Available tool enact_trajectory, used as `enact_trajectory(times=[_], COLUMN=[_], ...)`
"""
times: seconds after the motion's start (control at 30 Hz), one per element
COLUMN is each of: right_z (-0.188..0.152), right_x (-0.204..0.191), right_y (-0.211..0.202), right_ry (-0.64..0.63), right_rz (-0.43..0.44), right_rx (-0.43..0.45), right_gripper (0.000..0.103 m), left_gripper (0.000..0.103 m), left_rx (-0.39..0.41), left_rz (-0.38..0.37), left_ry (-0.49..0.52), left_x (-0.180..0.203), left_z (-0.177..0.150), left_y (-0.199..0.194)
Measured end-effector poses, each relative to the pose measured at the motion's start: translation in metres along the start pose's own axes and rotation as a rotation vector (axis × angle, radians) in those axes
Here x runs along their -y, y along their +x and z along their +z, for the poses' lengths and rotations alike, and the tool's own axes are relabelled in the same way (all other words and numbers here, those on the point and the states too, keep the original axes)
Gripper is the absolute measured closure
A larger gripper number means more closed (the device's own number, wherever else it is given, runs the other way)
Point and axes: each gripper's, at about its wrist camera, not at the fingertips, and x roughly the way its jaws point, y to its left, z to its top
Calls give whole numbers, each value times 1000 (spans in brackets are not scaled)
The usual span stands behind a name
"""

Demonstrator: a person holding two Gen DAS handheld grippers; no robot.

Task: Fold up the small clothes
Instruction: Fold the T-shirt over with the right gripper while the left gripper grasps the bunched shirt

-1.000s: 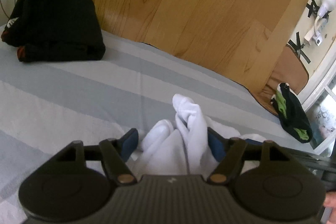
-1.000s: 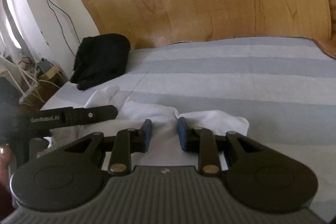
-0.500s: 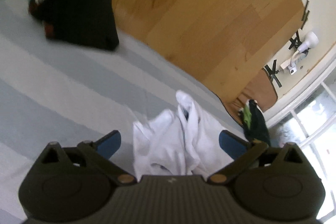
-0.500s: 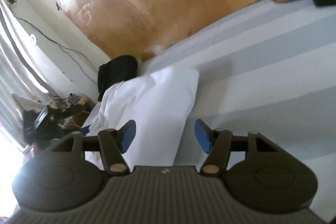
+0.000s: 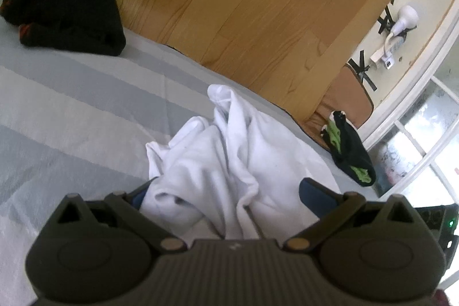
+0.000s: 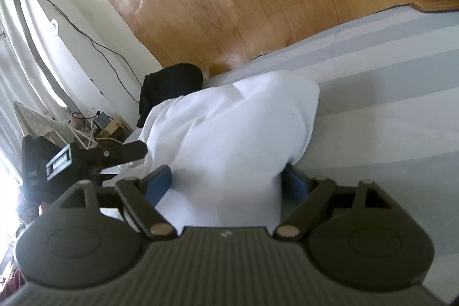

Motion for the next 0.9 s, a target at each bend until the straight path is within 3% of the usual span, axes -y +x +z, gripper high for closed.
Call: enact_trajectory(times=[0.17, 0.37, 0.5, 0.7, 0.9], right_z=[0, -2, -7, -2, 3], right_x=[8, 9, 10, 17, 13], right_y=[-6, -12, -24, -35, -17], right_ry=[43, 36, 21, 65, 109], right_rz=[48, 50, 55, 26, 26], right_rx=[23, 20, 27, -33, -45], right_gripper=[18, 17, 15, 15, 17], left_gripper=[0, 0, 0, 0, 1], left_rx=[-12, -60, -93, -138, -108], left_rz=[66, 76, 75, 32, -49], left_ry=[100, 171, 143, 6, -44], left_x=[15, 17, 8, -8, -6], left_z=[-5, -9, -9, 5, 3], left_y=[3, -4, -20, -25, -4])
